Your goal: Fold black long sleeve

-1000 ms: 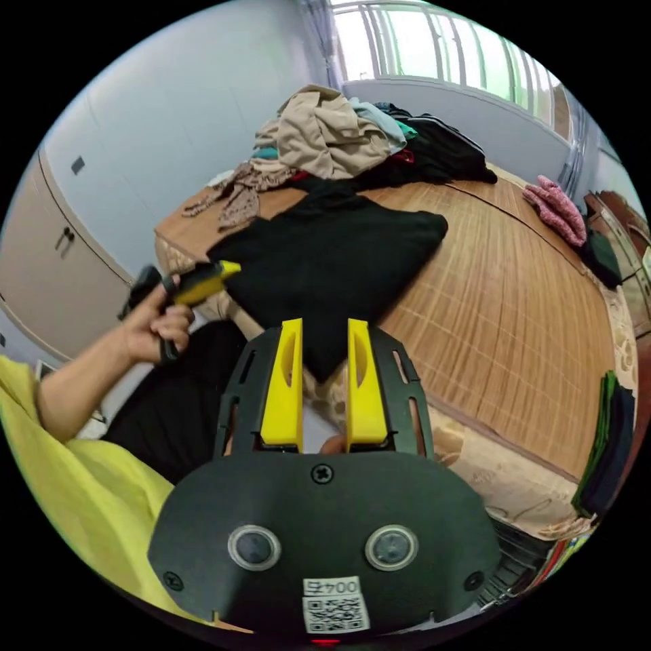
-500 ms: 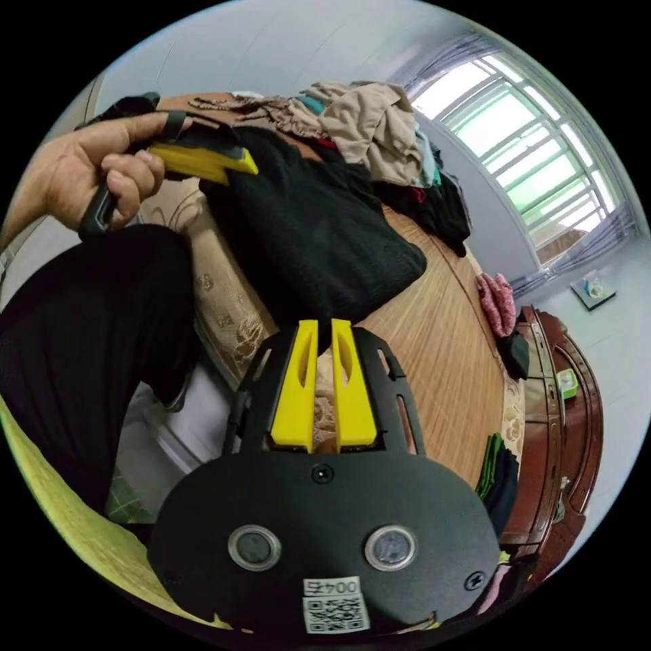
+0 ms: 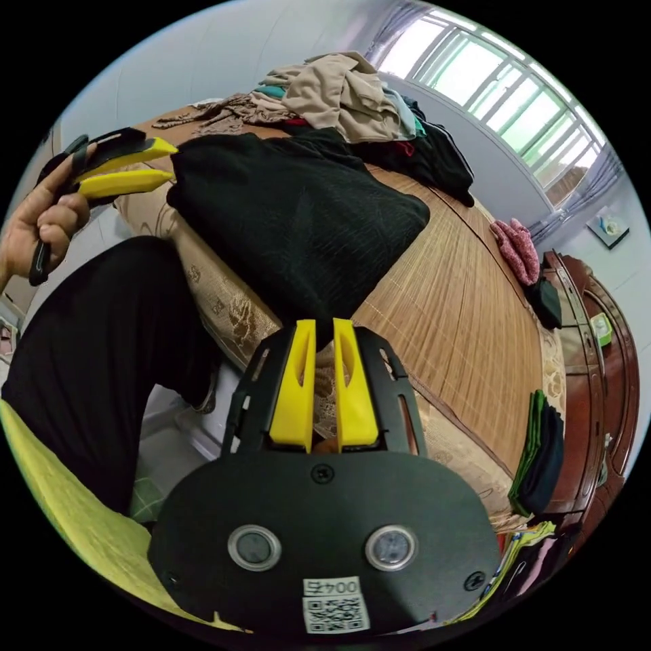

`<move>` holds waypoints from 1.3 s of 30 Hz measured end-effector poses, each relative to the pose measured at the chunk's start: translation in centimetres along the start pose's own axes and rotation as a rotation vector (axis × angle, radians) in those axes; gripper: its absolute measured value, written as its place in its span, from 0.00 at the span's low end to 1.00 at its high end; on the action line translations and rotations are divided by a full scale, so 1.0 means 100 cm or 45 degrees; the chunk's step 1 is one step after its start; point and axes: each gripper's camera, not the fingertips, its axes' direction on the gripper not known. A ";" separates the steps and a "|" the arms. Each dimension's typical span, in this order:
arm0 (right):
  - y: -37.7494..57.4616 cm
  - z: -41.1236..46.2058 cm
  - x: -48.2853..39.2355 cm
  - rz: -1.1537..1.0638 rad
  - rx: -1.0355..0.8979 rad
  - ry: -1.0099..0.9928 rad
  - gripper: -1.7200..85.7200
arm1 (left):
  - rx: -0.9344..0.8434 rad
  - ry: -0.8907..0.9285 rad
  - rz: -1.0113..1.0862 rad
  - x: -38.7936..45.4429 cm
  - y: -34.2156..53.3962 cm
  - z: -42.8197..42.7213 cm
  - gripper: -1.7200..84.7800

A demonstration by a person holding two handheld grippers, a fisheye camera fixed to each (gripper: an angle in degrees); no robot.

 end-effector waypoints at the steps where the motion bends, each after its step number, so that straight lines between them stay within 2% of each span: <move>1: 0.003 -0.005 0.007 0.013 -0.003 -0.041 0.08 | 0.019 -0.041 0.016 0.006 0.003 -0.005 0.10; 3: 0.010 -0.015 0.020 0.068 0.010 -0.095 0.08 | 0.139 -0.313 0.198 0.046 0.017 -0.023 0.07; 5: 0.016 -0.026 0.036 0.165 0.058 -0.148 0.07 | 0.226 -0.461 0.388 0.081 0.027 -0.021 0.05; 7: 0.014 -0.033 0.059 0.299 0.130 -0.213 0.07 | 0.252 -0.492 0.571 0.112 0.031 -0.004 0.04; 9: 0.005 -0.034 0.072 0.331 0.150 -0.242 0.07 | 0.174 -0.486 0.748 0.144 0.026 0.038 0.03; 14: -0.024 -0.026 0.093 0.354 0.191 -0.282 0.07 | 0.002 -0.708 0.889 0.163 0.006 0.136 0.02; 19: -0.035 0.024 0.103 0.330 -0.031 -0.359 0.09 | -0.047 -1.025 0.830 0.138 -0.012 0.180 0.02; 22: -0.028 0.035 0.109 0.303 0.014 -0.370 0.10 | -0.077 -0.930 0.855 0.119 -0.011 0.182 0.02; 26: -0.037 0.038 0.125 0.323 -0.014 -0.411 0.10 | -0.056 -0.983 0.932 0.128 -0.001 0.192 0.02; 30: -0.049 0.018 0.156 0.391 0.000 -0.472 0.12 | -0.109 -0.812 0.781 0.150 -0.015 0.176 0.03; 32: -0.054 0.009 0.166 0.410 0.027 -0.470 0.12 | -0.030 -0.751 0.864 0.175 -0.016 0.161 0.04; 36: -0.076 0.018 0.177 0.423 -0.009 -0.532 0.12 | 0.062 -0.889 1.000 0.220 -0.053 0.163 0.09; 39: -0.093 0.034 0.172 0.387 -0.114 -0.518 0.12 | 0.003 -0.970 0.920 0.224 -0.101 0.185 0.13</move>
